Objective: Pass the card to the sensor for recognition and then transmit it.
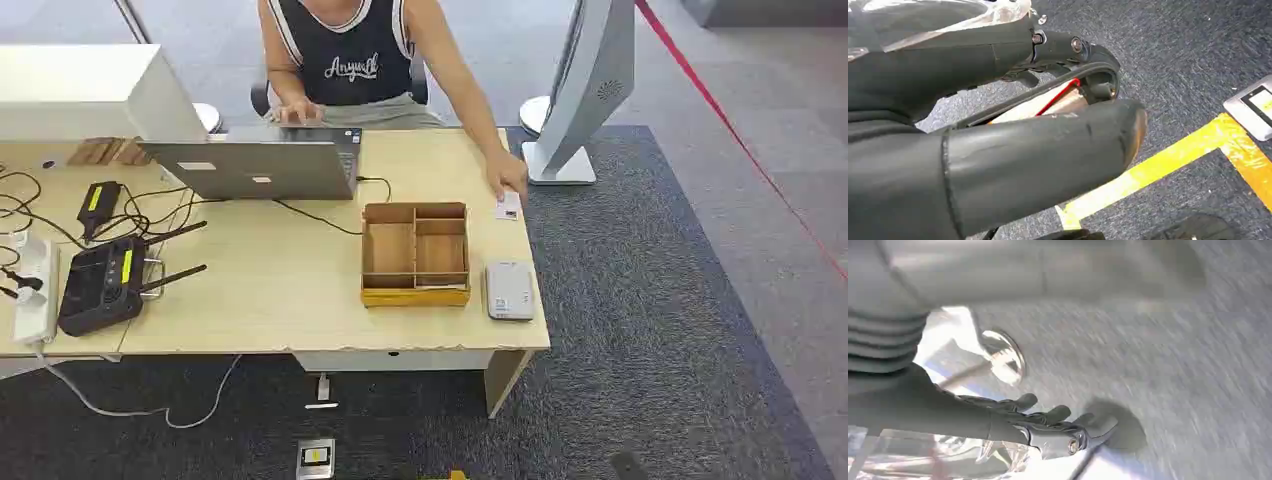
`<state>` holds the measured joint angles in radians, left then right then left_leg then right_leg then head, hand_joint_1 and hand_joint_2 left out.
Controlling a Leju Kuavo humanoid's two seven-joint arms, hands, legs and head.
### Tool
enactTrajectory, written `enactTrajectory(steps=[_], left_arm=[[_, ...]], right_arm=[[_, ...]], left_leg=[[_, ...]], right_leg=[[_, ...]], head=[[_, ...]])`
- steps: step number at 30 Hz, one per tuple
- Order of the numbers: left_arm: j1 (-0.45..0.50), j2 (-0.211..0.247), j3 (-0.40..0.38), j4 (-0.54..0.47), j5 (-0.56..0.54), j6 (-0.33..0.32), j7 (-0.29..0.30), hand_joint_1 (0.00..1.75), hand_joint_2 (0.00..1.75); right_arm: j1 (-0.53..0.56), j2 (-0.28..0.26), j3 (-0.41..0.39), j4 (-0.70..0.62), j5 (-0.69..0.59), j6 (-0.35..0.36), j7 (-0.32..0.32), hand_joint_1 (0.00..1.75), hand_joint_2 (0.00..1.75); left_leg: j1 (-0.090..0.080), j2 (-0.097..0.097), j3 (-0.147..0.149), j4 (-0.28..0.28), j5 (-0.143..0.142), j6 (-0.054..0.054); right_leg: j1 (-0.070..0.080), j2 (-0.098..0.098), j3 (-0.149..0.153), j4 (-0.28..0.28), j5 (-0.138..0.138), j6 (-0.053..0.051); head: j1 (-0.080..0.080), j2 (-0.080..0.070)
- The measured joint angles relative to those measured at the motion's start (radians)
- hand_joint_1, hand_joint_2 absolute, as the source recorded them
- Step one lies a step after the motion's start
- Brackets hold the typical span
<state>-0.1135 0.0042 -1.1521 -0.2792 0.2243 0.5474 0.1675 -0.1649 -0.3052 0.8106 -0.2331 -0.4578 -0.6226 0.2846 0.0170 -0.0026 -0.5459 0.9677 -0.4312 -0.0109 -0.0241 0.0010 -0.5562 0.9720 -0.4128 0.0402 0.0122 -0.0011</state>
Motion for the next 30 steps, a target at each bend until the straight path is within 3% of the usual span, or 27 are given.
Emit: enactTrajectory(steps=[6,12,16,20,30], left_arm=[[-0.003,-0.006,0.000,0.000,0.009,0.007,-0.001,0.00,0.00],[-0.004,-0.010,0.000,0.000,0.015,0.010,-0.013,0.00,0.00],[-0.004,-0.015,0.000,0.000,0.016,0.010,-0.014,0.00,0.00],[-0.004,-0.018,-0.001,0.000,0.018,0.009,-0.014,0.00,0.00],[-0.004,-0.022,-0.002,0.000,0.020,0.009,-0.014,0.00,0.00]], right_arm=[[-0.078,-0.068,-0.003,-0.024,0.025,-0.032,0.014,0.00,1.75],[-0.117,-0.119,-0.044,-0.058,0.046,-0.069,-0.016,0.00,1.75],[-0.139,-0.149,-0.074,-0.084,0.078,-0.067,0.014,0.00,1.75],[-0.138,-0.155,-0.097,-0.098,0.100,-0.034,0.047,0.00,1.75],[-0.127,-0.151,-0.124,-0.106,0.101,-0.019,0.050,0.00,1.75]], left_leg=[[-0.001,-0.001,0.001,0.000,0.001,0.001],[-0.001,0.000,0.001,0.000,0.001,0.001],[-0.001,-0.001,0.001,0.000,0.001,0.001],[-0.001,-0.001,0.001,0.000,0.001,0.001],[-0.001,-0.001,0.001,0.000,0.001,0.001]], right_leg=[[-0.001,-0.001,0.000,0.000,0.001,0.001],[-0.001,0.000,0.000,0.000,0.001,0.001],[-0.001,-0.001,0.000,0.000,0.001,0.001],[-0.001,-0.001,0.000,0.000,0.000,0.001],[-0.001,-0.001,0.000,0.000,0.000,0.001]], head=[[0.000,0.000],[0.000,0.000],[0.000,0.000],[0.000,0.000],[0.000,0.000]])
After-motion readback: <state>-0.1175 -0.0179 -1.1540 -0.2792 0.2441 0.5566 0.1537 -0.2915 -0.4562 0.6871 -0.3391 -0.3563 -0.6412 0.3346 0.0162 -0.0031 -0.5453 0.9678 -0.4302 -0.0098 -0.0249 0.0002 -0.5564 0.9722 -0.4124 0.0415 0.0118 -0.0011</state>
